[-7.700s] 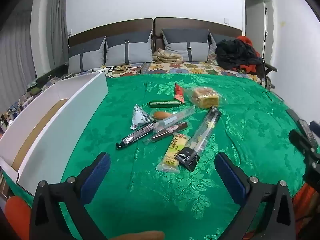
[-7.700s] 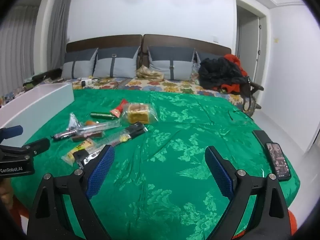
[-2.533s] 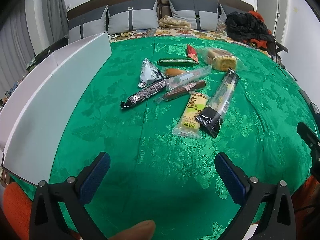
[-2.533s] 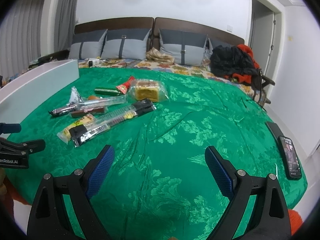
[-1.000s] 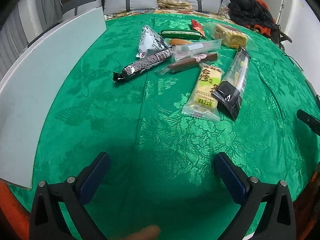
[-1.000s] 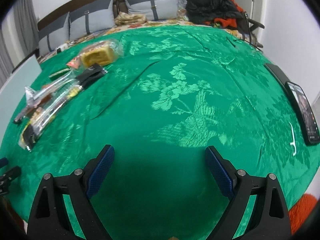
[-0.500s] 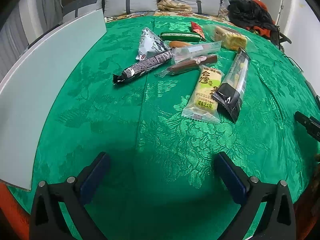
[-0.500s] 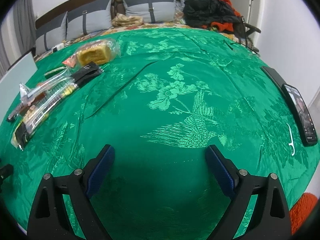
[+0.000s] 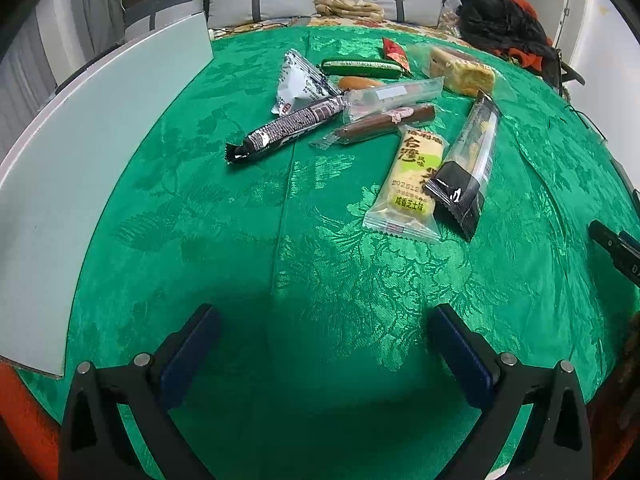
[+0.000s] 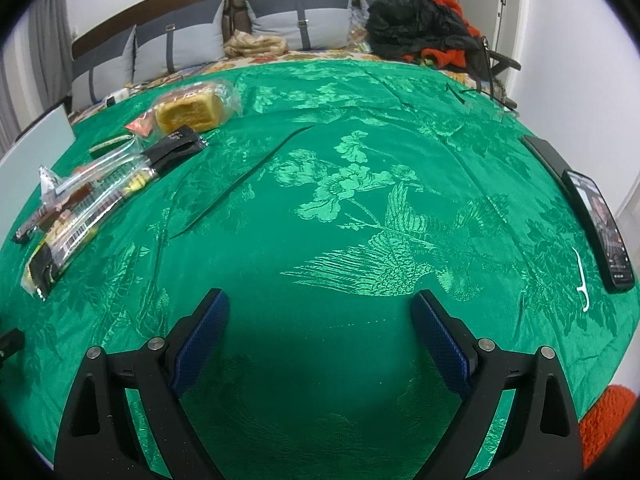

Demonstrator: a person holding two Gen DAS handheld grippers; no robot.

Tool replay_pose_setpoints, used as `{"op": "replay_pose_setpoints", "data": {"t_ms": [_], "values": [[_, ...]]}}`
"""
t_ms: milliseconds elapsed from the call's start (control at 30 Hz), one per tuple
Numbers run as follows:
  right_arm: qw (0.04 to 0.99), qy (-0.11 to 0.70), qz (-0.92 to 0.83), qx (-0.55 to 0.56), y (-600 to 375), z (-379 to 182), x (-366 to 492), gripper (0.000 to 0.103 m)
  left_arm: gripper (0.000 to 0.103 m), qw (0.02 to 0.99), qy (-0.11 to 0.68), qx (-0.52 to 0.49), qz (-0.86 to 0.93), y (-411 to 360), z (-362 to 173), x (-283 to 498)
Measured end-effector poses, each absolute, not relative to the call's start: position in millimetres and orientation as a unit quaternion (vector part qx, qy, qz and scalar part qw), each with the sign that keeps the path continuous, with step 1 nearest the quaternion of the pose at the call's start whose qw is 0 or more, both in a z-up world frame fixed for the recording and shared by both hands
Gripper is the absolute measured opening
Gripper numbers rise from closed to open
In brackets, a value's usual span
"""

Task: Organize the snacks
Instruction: 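Move the left gripper down toward the Snickers bar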

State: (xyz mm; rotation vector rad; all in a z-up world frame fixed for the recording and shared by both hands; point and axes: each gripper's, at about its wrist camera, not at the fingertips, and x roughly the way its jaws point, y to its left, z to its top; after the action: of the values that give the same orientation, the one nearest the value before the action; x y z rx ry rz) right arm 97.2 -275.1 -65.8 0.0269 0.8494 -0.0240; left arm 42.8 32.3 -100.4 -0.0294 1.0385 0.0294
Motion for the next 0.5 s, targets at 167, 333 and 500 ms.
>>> {"op": "replay_pose_setpoints", "data": {"t_ms": [167, 333, 500], "values": [[0.911, 0.412, -0.012, 0.013, -275.3, -65.8, 96.7, 0.095, 0.103, 0.864, 0.504, -0.01, 0.005, 32.5, -100.2, 41.1], [0.911, 0.411, -0.012, 0.012, -275.1, -65.9, 96.3, 0.095, 0.103, 0.853, 0.521, -0.018, -0.001, 35.0, -96.6, 46.5], [0.911, 0.411, -0.012, 0.012, -275.2, -65.5, 95.8, 0.095, 0.103, 0.869, 0.494, -0.035, -0.006, 53.4, -72.2, 64.3]]}}
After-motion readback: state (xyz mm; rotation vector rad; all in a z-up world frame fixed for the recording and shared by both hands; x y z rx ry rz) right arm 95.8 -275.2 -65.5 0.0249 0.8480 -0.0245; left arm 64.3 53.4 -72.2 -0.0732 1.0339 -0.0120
